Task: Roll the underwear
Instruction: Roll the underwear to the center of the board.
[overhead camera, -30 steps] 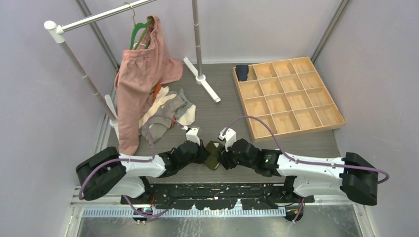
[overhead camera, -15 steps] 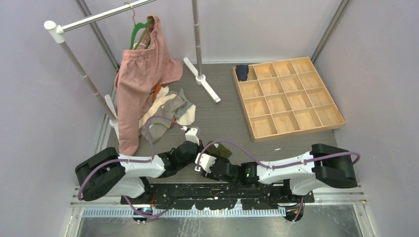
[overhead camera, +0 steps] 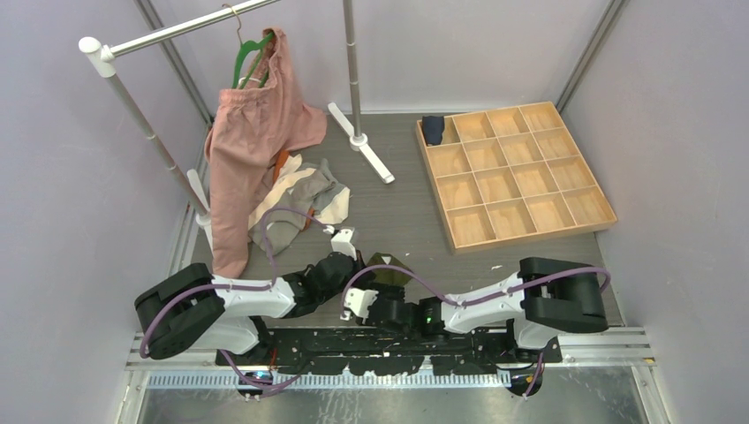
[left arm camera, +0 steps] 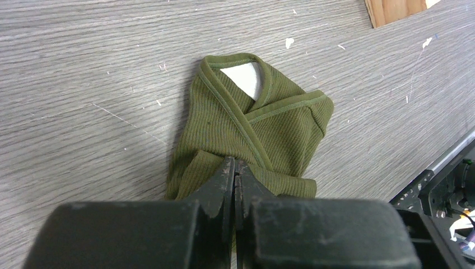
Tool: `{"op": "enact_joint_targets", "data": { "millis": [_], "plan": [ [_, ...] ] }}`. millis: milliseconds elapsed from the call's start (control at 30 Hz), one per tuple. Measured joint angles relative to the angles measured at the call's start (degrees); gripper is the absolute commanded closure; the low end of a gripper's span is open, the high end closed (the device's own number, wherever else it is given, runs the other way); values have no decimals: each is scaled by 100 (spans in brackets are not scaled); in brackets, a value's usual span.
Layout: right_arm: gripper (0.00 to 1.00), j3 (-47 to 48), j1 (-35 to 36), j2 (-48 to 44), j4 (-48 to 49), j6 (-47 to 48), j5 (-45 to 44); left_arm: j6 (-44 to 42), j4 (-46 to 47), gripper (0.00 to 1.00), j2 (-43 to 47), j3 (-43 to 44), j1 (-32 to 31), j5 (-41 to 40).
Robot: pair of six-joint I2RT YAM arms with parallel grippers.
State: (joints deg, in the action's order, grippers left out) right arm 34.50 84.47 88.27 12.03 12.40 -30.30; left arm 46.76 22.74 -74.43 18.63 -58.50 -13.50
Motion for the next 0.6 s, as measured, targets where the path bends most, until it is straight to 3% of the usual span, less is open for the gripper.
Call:
{"op": "enact_joint_targets", "data": {
  "millis": [133,433,600],
  "plan": [
    [45,83,90,188,-11,46,-146,72,-4,99,-9,2,0,-9],
    [64,260,229,544,-129,-13,-824,131,-28,99,-7,9,0,-46],
    [83,225,243,562,-96,-186,-1036,260,-162,99,79,9,0,-83]
  ]
}}
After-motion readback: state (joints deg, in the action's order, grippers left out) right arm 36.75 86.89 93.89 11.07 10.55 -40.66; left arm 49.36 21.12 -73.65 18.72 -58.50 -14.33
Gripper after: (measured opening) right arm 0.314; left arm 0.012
